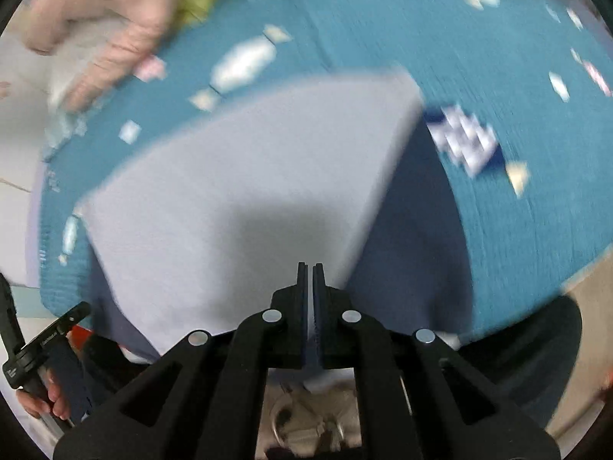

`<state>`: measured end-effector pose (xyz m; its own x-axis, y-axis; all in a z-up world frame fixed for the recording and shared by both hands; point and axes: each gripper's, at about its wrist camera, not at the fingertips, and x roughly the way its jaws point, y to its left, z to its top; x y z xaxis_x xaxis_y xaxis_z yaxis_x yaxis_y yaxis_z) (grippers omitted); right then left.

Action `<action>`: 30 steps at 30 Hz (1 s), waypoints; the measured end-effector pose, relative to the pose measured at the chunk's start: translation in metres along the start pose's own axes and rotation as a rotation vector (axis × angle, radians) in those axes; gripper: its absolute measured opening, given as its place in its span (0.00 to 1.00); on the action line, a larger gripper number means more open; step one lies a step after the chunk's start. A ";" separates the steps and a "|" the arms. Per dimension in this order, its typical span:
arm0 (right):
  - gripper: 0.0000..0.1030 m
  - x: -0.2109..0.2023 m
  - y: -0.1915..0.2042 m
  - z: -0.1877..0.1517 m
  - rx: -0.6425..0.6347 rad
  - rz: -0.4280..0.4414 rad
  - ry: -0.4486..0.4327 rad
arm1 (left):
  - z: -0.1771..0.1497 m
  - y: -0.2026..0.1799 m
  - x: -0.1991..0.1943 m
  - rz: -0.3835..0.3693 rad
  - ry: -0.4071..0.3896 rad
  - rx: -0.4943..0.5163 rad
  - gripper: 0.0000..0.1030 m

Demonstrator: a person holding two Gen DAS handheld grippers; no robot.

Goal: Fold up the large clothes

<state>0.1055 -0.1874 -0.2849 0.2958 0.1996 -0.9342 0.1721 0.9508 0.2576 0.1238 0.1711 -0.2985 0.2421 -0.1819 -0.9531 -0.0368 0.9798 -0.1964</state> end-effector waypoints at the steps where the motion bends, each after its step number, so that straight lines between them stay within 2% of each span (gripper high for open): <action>1: 0.03 0.002 0.001 0.008 -0.013 0.007 -0.027 | 0.006 -0.006 0.002 0.006 -0.010 0.010 0.00; 3: 0.03 0.009 0.021 0.017 -0.058 0.050 -0.106 | 0.025 -0.024 0.012 -0.005 -0.036 0.029 0.00; 5: 0.03 0.026 0.038 0.035 -0.100 0.088 -0.134 | 0.041 -0.044 0.023 -0.010 -0.064 0.050 0.00; 9: 0.03 0.053 0.061 0.053 -0.128 0.123 -0.111 | 0.067 -0.083 0.042 0.010 -0.098 0.099 0.00; 13: 0.03 0.077 0.070 0.063 -0.132 0.131 -0.060 | 0.080 -0.099 0.065 0.008 -0.090 0.111 0.00; 20: 0.00 0.130 0.060 0.062 -0.117 0.107 0.051 | 0.089 -0.098 0.101 0.015 -0.070 0.111 0.00; 25: 0.00 0.130 0.048 0.061 -0.108 0.145 0.059 | 0.090 -0.093 0.105 0.020 -0.077 0.139 0.02; 27: 0.00 0.122 0.040 0.064 -0.092 0.161 0.067 | 0.091 -0.085 0.102 0.133 -0.084 0.139 0.02; 28: 0.00 0.118 0.038 0.065 -0.091 0.145 0.063 | 0.092 -0.074 0.101 0.144 -0.079 0.133 0.02; 29: 0.00 0.111 0.034 0.065 -0.105 0.056 0.040 | 0.093 -0.059 0.099 0.100 -0.060 0.097 0.02; 30: 0.00 0.104 0.030 0.066 -0.121 -0.003 0.014 | 0.094 -0.046 0.097 0.115 -0.054 0.064 0.02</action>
<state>0.2034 -0.1542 -0.3582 0.2825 0.1992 -0.9384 0.0576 0.9729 0.2239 0.2399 0.1161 -0.3602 0.2917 -0.0647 -0.9543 -0.0059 0.9976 -0.0694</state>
